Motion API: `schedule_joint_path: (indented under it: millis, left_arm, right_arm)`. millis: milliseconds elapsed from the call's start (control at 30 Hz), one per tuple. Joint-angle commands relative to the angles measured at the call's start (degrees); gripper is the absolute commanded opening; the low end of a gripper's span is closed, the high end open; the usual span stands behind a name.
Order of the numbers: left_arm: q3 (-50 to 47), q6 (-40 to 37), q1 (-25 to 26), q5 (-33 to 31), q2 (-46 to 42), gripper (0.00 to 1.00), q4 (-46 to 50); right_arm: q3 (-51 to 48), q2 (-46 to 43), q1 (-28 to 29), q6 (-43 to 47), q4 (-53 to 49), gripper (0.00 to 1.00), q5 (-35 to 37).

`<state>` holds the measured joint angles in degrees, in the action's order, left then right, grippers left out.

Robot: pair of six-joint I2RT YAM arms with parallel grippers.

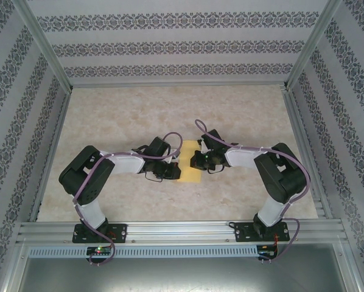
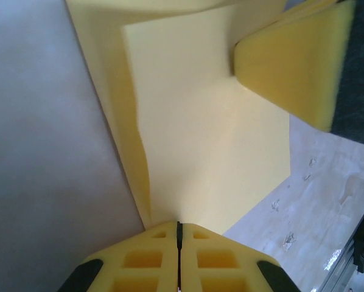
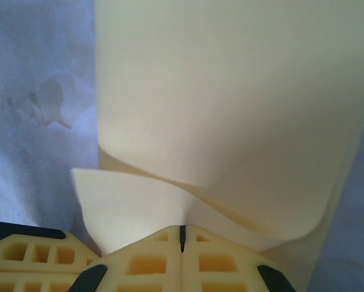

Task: Fold a paper plane with a square sheet of paper (fold left side to right side)
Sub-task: Fold the triangle a second time at the center of the table.

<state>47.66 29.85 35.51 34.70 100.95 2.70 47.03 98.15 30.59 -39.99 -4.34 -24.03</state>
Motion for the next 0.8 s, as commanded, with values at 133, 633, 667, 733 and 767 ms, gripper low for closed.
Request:
schedule_joint_path:
  millis: [133,633,667,733,767]
  left_arm:
    - [-0.9,-2.2,-0.4,-4.5,1.8,0.07,3.4]
    - [-1.0,-3.5,-0.2,-6.7,0.9,0.07,5.8]
    - [-1.0,-3.6,-0.2,-6.8,0.9,0.06,5.8]
    - [-0.9,-3.6,0.0,-6.8,0.9,0.07,5.9]
    - [-0.8,-3.6,0.0,-6.9,0.9,0.06,5.9]
  right_arm:
    - [-1.5,-6.7,0.6,2.3,-3.2,0.00,2.3]
    - [-3.3,-4.0,9.1,-1.8,4.6,0.00,2.2]
    - [-3.1,-3.7,9.4,-1.8,4.6,0.00,2.5]
    - [-2.8,-3.0,9.5,-1.8,4.6,0.00,2.6]
    - [-2.7,-2.6,9.6,-1.8,4.7,0.00,2.5]
